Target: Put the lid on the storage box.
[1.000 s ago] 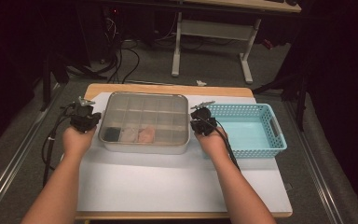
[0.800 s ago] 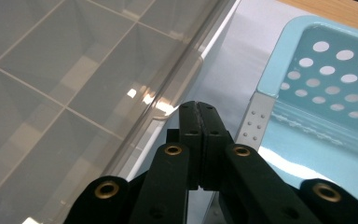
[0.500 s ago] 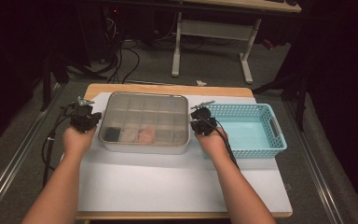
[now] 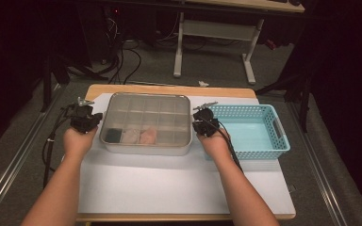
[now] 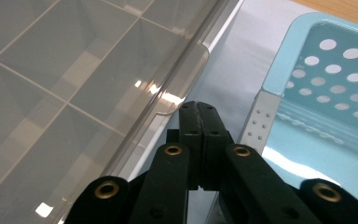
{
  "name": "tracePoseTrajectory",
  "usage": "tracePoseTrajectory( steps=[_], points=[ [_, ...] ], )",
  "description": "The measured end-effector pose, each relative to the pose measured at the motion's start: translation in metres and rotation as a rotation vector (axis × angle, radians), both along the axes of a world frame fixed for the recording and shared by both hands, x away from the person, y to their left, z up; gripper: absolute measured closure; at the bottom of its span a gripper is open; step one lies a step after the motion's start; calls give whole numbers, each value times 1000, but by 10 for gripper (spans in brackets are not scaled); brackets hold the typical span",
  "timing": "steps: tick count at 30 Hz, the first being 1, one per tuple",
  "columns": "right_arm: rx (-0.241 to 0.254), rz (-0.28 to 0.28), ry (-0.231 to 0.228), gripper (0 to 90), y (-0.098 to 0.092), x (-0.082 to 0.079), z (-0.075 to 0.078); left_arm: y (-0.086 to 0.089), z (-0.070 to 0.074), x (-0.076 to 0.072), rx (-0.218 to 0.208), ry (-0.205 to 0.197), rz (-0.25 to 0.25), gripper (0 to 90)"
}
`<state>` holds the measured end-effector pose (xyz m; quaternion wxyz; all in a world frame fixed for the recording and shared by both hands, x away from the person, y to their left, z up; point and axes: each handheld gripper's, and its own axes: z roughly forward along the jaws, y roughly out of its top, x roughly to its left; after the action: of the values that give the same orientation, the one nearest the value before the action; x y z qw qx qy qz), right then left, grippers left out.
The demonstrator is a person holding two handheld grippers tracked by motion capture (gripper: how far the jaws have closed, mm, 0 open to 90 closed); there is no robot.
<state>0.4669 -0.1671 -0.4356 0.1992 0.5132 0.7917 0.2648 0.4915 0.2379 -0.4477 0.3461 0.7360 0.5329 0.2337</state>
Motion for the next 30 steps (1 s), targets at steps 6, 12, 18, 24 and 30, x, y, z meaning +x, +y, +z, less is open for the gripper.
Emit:
tracePoseTrajectory(
  steps=[6,12,18,24,30],
  points=[
    [5,5,-2,900,0,0,0,3,-7,1,21,13,25,900],
    [4,7,7,900,0,1,-1,0,-11,-2,37,16,-2,900],
    [20,4,13,900,-2,1,-1,-2,-9,-1,57,19,-4,900],
    [19,0,4,900,-2,0,0,-4,-8,-1,81,19,-2,900],
    [27,-2,-1,900,-2,-1,0,-5,-8,-2,85,12,-1,900]
  ],
)
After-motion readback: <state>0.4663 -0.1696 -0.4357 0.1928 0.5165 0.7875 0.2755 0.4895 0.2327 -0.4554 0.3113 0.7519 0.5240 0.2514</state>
